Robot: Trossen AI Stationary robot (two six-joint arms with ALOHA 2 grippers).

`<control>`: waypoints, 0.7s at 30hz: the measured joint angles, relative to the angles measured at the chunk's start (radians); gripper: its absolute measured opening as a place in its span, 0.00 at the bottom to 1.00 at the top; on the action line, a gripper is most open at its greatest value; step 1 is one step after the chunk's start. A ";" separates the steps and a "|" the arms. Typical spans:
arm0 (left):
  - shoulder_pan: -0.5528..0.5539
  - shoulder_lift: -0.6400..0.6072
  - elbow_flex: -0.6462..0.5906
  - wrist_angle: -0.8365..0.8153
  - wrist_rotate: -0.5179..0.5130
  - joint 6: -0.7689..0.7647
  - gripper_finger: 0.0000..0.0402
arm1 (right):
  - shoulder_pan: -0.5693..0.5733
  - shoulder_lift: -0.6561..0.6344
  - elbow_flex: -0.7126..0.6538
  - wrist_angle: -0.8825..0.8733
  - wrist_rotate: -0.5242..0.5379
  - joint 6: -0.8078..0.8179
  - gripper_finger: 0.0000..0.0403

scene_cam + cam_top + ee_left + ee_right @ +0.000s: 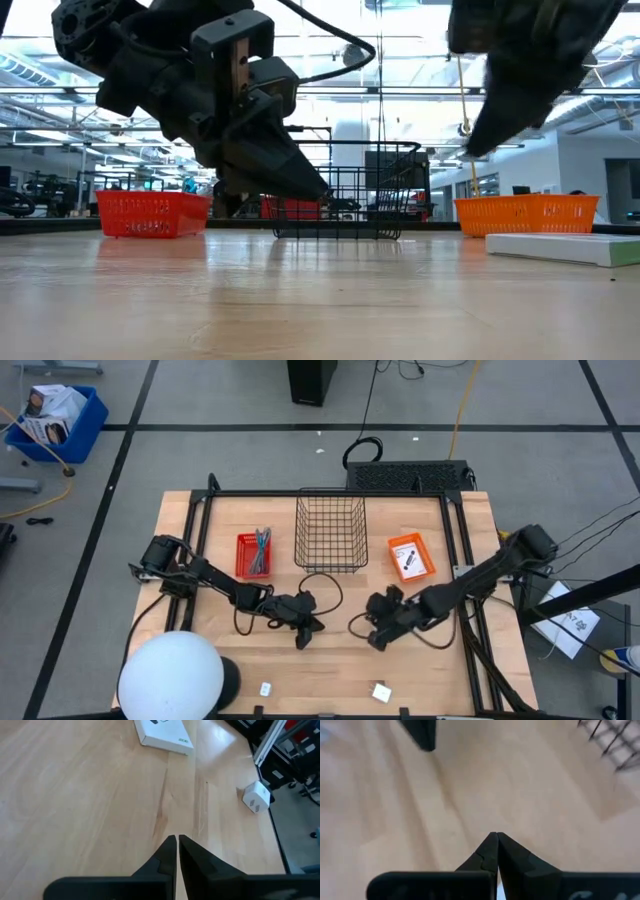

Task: Pick and place items into bin
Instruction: Put the card reader box into the orange basket

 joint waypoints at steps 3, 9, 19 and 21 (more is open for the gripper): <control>0.000 0.000 0.000 0.000 0.000 0.003 0.06 | 0.002 -0.048 -0.010 -0.054 -0.078 0.091 0.01; -0.016 0.000 -0.001 -0.004 -0.005 0.027 0.06 | 0.007 -0.075 -0.078 -0.071 -0.229 0.184 0.19; -0.024 0.000 -0.001 0.008 -0.005 0.070 0.06 | 0.020 -0.062 -0.118 -0.101 -0.341 -0.213 0.41; -0.022 0.000 -0.001 0.010 -0.005 0.073 0.06 | 0.030 -0.062 -0.118 -0.148 -0.347 -0.241 0.41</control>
